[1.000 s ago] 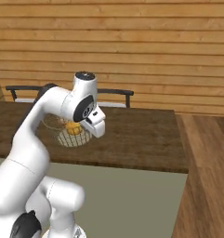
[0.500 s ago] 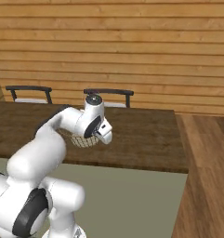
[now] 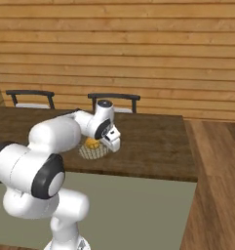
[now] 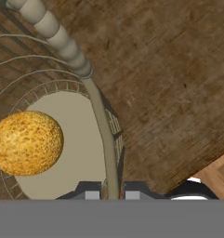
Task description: Open the cabinet, pick up the bread from the cabinet and place it in the basket. Then move the basket to the dining counter.
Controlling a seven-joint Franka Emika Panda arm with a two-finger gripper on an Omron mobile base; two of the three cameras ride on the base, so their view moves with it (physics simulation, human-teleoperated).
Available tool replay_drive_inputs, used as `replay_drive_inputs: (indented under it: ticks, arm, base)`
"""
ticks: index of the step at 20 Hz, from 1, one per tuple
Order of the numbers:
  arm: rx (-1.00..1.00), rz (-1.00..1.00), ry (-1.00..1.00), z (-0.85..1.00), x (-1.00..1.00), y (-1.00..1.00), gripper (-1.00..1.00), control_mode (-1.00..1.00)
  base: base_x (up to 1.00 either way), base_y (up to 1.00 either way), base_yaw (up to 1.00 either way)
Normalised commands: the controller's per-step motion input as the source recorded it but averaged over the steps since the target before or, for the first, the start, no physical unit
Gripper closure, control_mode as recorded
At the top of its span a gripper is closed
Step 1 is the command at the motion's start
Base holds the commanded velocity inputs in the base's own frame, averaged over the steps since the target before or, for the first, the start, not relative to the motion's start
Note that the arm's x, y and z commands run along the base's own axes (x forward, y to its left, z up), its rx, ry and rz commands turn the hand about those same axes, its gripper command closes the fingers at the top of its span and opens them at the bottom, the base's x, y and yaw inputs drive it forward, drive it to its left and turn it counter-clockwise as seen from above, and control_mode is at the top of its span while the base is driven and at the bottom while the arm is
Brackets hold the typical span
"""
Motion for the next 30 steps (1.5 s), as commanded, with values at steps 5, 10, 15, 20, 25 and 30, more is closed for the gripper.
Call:
replay_drive_inputs:
  ticks: [5,10,15,20,25,30]
  arm:
    - [0.00,0.00,-0.02,-0.25,0.29,0.02,-1.00,-1.00]
    - [0.00,0.00,-0.07,-0.21,0.16,0.04,-1.00,-1.00]
    - [0.00,0.00,0.00,0.00,0.02,-0.04,-1.00,-1.00]
    - [-0.02,0.05,0.00,0.55,-0.23,0.00,-1.00,-1.00]
    - [-0.10,0.19,-0.02,0.98,-0.93,0.00,-1.00,-1.00]
    - [-0.17,0.21,-0.09,1.00,-1.00,0.00,-1.00,-1.00]
  base:
    - [0.00,0.00,0.00]
    - [0.00,0.00,0.00]
    - [0.00,0.00,0.00]
    - [0.00,0.00,0.00]
    - [0.00,0.00,0.00]
    - [0.00,0.00,0.00]
